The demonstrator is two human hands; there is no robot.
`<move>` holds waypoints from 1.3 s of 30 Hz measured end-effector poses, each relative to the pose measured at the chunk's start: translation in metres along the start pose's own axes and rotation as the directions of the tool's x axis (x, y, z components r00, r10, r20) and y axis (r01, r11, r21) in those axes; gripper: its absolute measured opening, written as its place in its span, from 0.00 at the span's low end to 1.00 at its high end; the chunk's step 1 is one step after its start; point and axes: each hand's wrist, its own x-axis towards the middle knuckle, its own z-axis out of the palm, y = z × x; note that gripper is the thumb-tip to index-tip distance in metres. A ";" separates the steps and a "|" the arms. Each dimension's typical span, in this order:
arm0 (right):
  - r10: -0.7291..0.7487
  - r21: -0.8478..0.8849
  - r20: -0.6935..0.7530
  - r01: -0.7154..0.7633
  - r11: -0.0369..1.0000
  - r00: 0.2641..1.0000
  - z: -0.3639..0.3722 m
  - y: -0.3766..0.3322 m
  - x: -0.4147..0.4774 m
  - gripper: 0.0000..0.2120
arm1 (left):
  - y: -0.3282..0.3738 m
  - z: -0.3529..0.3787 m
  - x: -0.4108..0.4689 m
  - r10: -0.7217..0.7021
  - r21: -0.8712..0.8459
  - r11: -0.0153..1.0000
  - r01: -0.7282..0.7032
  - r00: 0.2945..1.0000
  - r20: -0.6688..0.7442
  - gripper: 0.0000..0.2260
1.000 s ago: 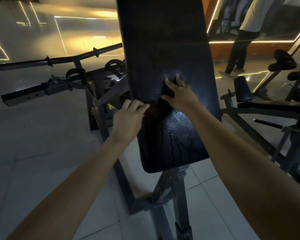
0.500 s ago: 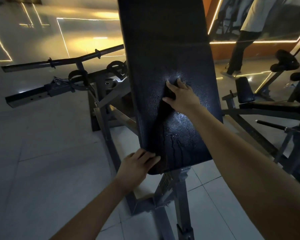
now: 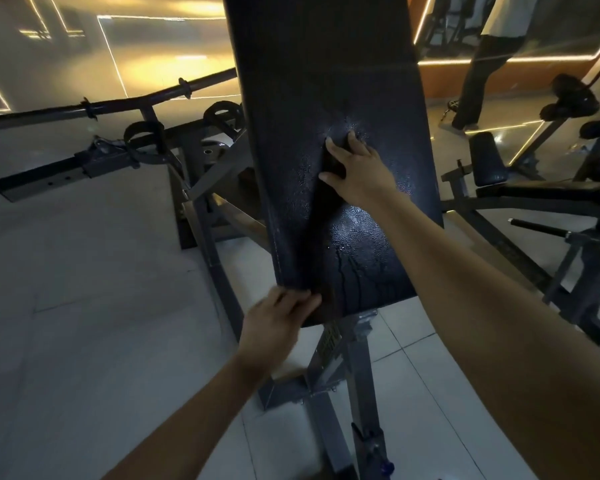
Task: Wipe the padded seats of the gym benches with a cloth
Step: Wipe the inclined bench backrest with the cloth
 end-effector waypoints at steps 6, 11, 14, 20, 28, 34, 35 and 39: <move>-0.003 0.000 0.015 0.003 1.000 1.000 -0.002 0.000 0.000 0.33 | -0.015 -0.011 -0.003 0.233 -0.004 0.972 -0.235 0.964 0.130 0.17; -0.012 -0.012 0.025 0.012 1.000 1.000 -0.002 0.000 -0.004 0.33 | -0.057 -0.042 0.069 -0.108 0.078 0.991 0.111 0.993 -0.044 0.18; -0.013 -0.014 0.046 0.014 1.000 0.999 -0.002 0.001 -0.006 0.34 | -0.074 -0.061 0.114 -0.245 0.098 0.963 0.251 0.967 -0.068 0.16; -0.012 0.001 0.088 0.012 1.000 0.996 -0.003 0.002 -0.010 0.33 | -0.043 -0.032 0.069 -0.274 0.025 0.961 0.276 0.959 -0.070 0.17; -0.030 0.025 0.062 0.029 0.999 0.998 0.002 -0.009 -0.018 0.30 | -0.019 -0.032 0.048 -0.284 -0.099 0.952 0.289 0.957 0.065 0.18; -0.218 0.344 -0.210 0.281 0.896 0.953 0.021 -0.025 -0.042 0.11 | -0.040 -0.054 0.103 -0.326 -0.140 0.936 0.324 0.945 0.008 0.15; -0.234 0.377 -0.188 0.290 0.879 0.954 0.020 -0.025 -0.042 0.11 | -0.045 -0.057 0.115 -0.299 -0.154 0.943 0.294 0.954 -0.011 0.15; -0.180 0.548 0.049 0.125 0.827 0.982 0.008 -0.014 -0.037 0.14 | -0.065 -0.062 0.149 -0.058 -0.149 0.987 0.054 0.998 -0.022 0.20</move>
